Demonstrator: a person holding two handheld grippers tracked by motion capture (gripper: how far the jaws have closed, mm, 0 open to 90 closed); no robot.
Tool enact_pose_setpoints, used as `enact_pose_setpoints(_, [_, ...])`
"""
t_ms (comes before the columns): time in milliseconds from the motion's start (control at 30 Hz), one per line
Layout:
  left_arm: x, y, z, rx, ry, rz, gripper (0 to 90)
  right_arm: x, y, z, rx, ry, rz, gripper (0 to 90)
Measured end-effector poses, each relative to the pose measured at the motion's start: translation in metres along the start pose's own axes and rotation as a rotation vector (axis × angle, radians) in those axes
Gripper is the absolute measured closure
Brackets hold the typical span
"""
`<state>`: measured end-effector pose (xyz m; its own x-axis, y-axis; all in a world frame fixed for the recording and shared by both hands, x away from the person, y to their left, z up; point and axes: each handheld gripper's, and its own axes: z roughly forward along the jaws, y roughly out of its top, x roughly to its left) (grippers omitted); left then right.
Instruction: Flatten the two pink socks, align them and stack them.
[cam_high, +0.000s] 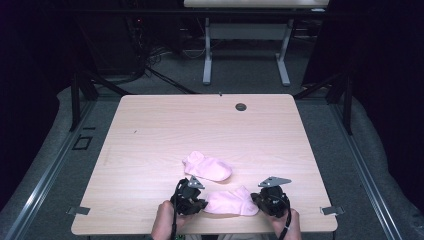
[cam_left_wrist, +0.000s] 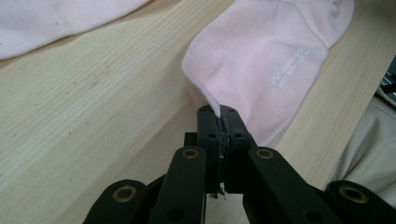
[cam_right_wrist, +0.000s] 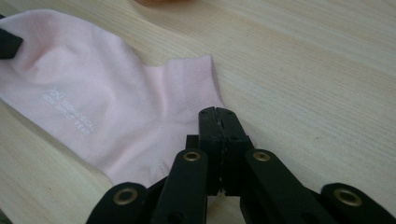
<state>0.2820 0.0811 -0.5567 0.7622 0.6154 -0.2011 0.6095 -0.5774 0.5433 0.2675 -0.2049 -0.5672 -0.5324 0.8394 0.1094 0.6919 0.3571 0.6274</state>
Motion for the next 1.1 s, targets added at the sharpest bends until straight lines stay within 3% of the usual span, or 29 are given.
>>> enact_pose_setpoints(300, [0.003,-0.012,-0.007,0.000,-0.006,-0.023,88.0,0.004,-0.005,-0.002,0.015,0.013,-0.015,89.7])
enact_pose_setpoints(367, [0.002,-0.013,-0.010,-0.012,0.007,-0.033,79.8,0.004,-0.006,-0.004,-0.002,0.004,-0.014,88.1])
enact_pose_setpoints(433, [-0.001,-0.012,-0.017,-0.027,0.075,-0.024,62.2,-0.001,-0.008,-0.008,-0.035,-0.010,-0.007,79.1])
enact_pose_setpoints(500, [0.000,-0.008,-0.024,-0.048,0.103,-0.025,48.1,-0.007,-0.009,-0.011,-0.065,-0.012,0.013,71.1])
enact_pose_setpoints(533, [0.000,-0.006,-0.026,-0.052,0.111,-0.024,42.2,-0.013,-0.009,-0.014,-0.071,-0.022,0.018,61.0])
enact_pose_setpoints(667, [0.007,0.007,-0.030,-0.061,0.121,-0.027,29.2,-0.033,-0.011,-0.018,-0.116,-0.069,0.061,30.2])
enact_pose_setpoints(733, [0.009,0.014,-0.028,-0.060,0.132,-0.019,25.5,-0.044,-0.013,-0.019,-0.127,-0.084,0.087,22.1])
enact_pose_setpoints(1000, [0.011,0.048,-0.017,-0.055,0.150,0.019,15.2,-0.075,-0.022,-0.015,-0.117,-0.156,0.111,6.0])
enact_pose_setpoints(1100, [0.012,0.060,-0.011,-0.041,0.158,0.031,7.5,-0.080,-0.025,-0.012,-0.108,-0.173,0.089,2.9])
